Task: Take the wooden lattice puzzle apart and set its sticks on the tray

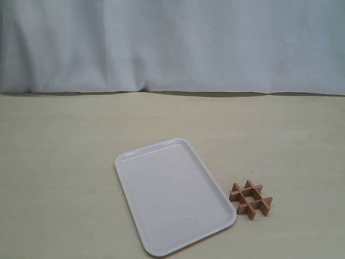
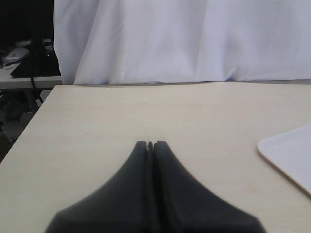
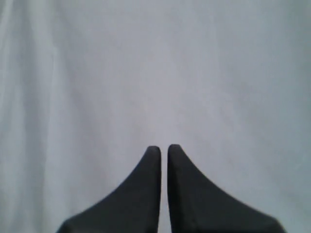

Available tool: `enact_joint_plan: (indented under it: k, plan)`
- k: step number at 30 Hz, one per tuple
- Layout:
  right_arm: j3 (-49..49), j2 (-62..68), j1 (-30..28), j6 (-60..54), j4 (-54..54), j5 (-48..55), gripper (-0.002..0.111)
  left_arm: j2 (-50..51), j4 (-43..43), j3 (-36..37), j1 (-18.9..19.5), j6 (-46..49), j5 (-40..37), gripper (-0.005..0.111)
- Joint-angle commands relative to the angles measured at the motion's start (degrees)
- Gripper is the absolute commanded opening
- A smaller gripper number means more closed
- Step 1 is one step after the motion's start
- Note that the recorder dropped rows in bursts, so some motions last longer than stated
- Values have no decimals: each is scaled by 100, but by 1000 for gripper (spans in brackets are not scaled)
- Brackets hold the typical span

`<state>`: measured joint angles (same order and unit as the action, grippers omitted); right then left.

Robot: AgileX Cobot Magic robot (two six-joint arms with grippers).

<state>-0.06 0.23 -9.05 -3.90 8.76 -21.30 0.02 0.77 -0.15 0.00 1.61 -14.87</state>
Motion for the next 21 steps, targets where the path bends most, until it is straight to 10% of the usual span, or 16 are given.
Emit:
enact_joint_plan:
  k: [1,6,21]
  plan:
    - [6,-23,-17,642,-5,-1076,5,-2,-10,15,0,-14,65,0]
    - [6,-23,-17,4045,-79,-1135,5,-2,-10,15,0,-14,65,0]
    - [-2623,2348,-17,1632,69,124,5,-2,-10,15,0,-14,55,0]
